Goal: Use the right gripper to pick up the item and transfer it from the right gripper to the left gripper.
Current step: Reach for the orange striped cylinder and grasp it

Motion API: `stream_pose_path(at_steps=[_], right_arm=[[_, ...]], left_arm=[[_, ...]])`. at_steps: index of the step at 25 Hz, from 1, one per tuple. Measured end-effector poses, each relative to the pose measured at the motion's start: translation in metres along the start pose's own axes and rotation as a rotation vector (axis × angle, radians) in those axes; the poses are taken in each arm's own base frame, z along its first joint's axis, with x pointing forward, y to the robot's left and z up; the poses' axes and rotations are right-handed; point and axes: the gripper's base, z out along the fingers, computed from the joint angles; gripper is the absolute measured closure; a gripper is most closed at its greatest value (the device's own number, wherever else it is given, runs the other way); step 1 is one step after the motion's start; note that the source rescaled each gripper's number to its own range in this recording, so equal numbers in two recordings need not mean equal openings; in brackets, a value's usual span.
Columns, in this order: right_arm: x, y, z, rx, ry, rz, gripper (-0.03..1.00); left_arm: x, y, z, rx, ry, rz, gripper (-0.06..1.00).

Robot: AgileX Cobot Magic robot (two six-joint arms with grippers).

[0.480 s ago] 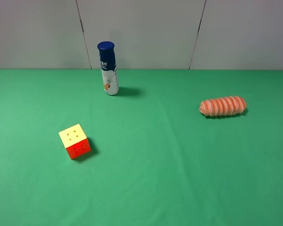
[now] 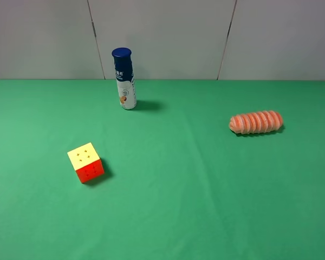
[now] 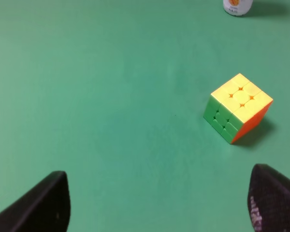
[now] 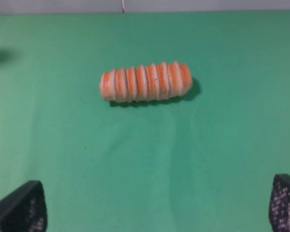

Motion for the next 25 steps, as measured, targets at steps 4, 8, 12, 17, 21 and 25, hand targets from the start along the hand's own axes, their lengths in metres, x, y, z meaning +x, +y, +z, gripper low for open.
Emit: stream_pose_path(at_steps=[4, 8, 12, 17, 21, 25], right_arm=[[0.0000, 0.0000, 0.0000, 0.000, 0.000, 0.000, -0.03], [0.0000, 0.0000, 0.0000, 0.000, 0.000, 0.000, -0.03], [0.0000, 0.0000, 0.0000, 0.000, 0.000, 0.000, -0.03], [0.0000, 0.0000, 0.0000, 0.000, 0.000, 0.000, -0.03], [0.0000, 0.0000, 0.0000, 0.000, 0.000, 0.000, -0.03], [0.0000, -0.0001, 0.0000, 0.001, 0.000, 0.000, -0.03]], left_arm=[[0.0000, 0.0000, 0.0000, 0.000, 0.000, 0.000, 0.11], [0.0000, 0.0000, 0.0000, 0.000, 0.000, 0.000, 0.11], [0.0000, 0.0000, 0.0000, 0.000, 0.000, 0.000, 0.11], [0.0000, 0.0000, 0.0000, 0.000, 0.000, 0.000, 0.11], [0.0000, 0.0000, 0.0000, 0.000, 0.000, 0.000, 0.11], [0.0000, 0.0000, 0.0000, 0.000, 0.000, 0.000, 0.11]])
